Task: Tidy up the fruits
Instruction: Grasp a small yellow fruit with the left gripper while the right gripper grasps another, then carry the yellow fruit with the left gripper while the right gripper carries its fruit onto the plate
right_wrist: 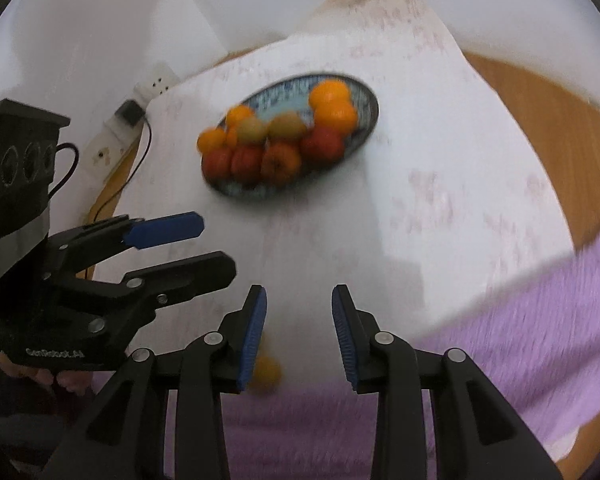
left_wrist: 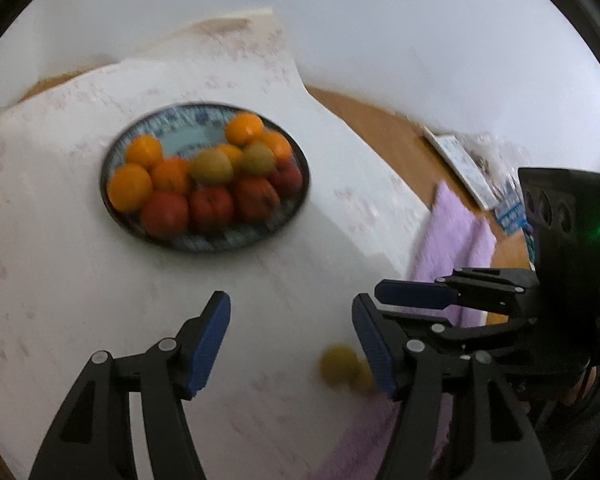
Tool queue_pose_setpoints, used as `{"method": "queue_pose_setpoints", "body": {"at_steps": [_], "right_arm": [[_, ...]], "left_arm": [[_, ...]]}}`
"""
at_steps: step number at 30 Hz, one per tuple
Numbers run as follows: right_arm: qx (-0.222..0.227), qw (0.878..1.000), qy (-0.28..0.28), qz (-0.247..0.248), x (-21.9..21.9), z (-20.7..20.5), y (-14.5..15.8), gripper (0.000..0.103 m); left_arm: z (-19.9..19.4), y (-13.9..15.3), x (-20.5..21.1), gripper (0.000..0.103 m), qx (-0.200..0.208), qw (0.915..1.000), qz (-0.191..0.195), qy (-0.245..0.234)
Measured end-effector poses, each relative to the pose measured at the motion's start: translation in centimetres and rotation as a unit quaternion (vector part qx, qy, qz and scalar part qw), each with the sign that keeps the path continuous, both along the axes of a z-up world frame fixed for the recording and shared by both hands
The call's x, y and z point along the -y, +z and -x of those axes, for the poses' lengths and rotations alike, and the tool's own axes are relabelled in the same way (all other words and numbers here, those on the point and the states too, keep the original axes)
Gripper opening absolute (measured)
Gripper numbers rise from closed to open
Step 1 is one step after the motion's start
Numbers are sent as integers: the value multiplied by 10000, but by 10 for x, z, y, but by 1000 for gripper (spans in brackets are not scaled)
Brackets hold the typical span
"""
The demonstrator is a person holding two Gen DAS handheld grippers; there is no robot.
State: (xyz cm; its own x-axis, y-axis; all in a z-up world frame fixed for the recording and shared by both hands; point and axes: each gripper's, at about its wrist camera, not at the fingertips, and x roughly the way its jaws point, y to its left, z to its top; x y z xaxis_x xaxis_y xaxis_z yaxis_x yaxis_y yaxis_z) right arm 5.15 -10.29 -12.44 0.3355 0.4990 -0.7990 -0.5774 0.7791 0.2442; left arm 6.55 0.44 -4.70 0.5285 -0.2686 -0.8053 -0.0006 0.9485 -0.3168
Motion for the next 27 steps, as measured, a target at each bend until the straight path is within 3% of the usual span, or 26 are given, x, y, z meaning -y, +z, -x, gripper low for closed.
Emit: {"method": "queue_pose_setpoints", "body": {"at_steps": [9,11,14,18,27], "right_arm": [[-151,9997,158,-111,7,30,-6,35],[-182,9995,254,-52,1,34,-8,35],[-198,9991,362,52,-8,39,-14,35],[-160,9995,251,37,-8,35,-13,23],[-239,9988,427,75,-20,23,-16,25]], "left_arm": [[16,-11,17,46,-160,9994,217,-231],[16,-15,21,30,-213,9990,261,-306],[16,-15,25,20,-186,9983,346,-420],[16,-14,23,20,-151,9989,277,-355],[14,-9,7,20,-72,9992,357,-148]]}}
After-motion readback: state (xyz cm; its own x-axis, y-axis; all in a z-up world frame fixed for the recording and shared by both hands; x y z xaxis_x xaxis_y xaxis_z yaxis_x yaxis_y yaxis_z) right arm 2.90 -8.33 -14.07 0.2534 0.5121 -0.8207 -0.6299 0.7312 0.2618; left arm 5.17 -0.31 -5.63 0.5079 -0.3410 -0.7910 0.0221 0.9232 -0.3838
